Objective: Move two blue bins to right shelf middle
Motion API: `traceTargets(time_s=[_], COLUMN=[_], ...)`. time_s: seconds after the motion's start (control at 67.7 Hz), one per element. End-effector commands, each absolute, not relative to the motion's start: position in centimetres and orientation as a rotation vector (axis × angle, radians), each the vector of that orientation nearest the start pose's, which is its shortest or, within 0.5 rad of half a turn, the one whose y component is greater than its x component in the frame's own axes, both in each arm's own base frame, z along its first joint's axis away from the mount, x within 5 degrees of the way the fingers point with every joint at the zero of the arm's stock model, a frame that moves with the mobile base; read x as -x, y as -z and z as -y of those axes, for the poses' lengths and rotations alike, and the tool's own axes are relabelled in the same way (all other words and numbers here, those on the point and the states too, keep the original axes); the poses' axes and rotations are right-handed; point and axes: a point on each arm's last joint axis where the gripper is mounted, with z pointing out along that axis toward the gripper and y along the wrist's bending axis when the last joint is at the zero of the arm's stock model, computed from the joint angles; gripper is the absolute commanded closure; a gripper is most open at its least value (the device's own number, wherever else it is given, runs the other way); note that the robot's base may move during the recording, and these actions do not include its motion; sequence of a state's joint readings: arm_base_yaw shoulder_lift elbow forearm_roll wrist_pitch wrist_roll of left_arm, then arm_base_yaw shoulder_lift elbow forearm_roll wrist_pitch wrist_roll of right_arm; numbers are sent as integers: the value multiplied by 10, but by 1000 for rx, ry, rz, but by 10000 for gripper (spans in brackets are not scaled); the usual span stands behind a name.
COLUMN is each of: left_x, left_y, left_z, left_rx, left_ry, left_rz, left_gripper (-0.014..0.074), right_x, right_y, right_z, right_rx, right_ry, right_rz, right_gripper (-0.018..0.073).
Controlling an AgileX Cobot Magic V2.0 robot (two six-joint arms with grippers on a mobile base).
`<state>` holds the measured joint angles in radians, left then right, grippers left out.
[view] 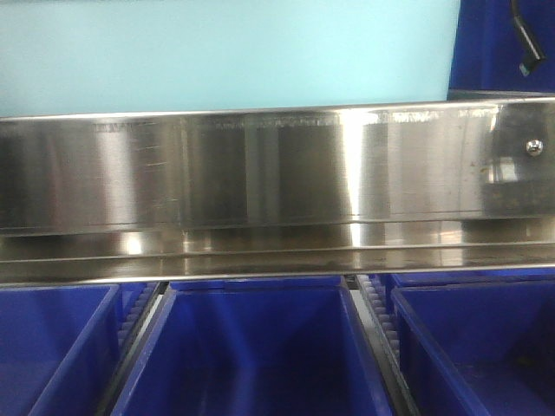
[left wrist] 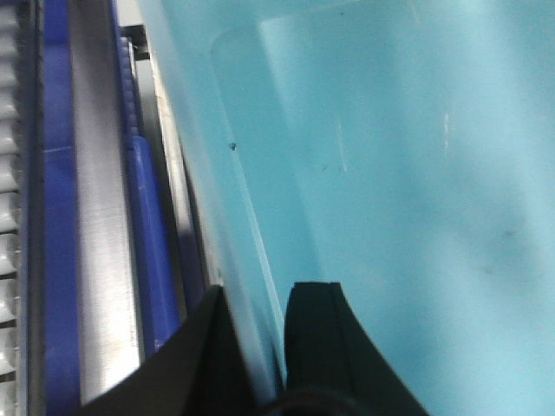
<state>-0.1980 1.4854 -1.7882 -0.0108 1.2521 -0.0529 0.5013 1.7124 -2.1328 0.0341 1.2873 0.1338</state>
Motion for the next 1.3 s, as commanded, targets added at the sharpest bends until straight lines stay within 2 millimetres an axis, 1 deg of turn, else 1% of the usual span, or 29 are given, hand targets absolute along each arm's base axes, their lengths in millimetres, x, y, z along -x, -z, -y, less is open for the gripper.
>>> traceTargets(time_s=[0.0,0.251,0.443,0.502,0.561,0.606,0.665,0.739,0.798,0.857,0.916,0.96,1.078,1.182,1.256,1.285], left_x=[-291,-294,-297,-300,-302,-302,-303,-303,-303,-303,-301,-299,-289,-280,-277,-277], left_y=[-456,-448,-445,-442,-440,-440,-440,-440,-440,-440,-441,-443,-454,-461,-463,-460], left_z=[70,70,70,71,72,72,72,72,72,72,72,71,68,64,61,59], left_rx=[-218,-222,-222,-223,-223,-223,-223,-223,-223,-223,-223,-223,-221,-216,-199,-190], left_ry=[204,194,188,194,195,195,195,195,195,195,196,197,183,153,139,136], left_rz=[-2401,-2427,-2435,-2445,-2452,-2452,-2454,-2454,-2454,-2454,-2449,-2442,-2408,-2380,-2376,-2385], left_gripper=[707,707,702,672,610,545,433,292,197,127,86,75,80,80,80,80], right_x=[-302,-307,-310,-311,-312,-312,-312,-311,-311,-309,-307,-305,-299,-295,-295,-295], right_y=[-481,-459,-452,-451,-451,-451,-451,-452,-452,-454,-457,-459,-467,-471,-472,-471], right_z=[-183,-185,-183,-182,-180,-180,-180,-179,-179,-178,-177,-176,-172,-169,-167,-167], right_rx=[449,447,446,446,445,444,444,444,444,443,442,441,437,433,432,432], right_ry=[-509,-482,-428,-407,-379,-370,-371,-371,-372,-374,-376,-378,-381,-382,-367,-361], right_rz=[-2280,-2359,-2377,-2380,-2377,-2376,-2376,-2374,-2372,-2366,-2360,-2353,-2331,-2317,-2315,-2317], right_gripper=[713,713,713,713,704,664,564,384,225,84,-13,-10,10,10,10,10])
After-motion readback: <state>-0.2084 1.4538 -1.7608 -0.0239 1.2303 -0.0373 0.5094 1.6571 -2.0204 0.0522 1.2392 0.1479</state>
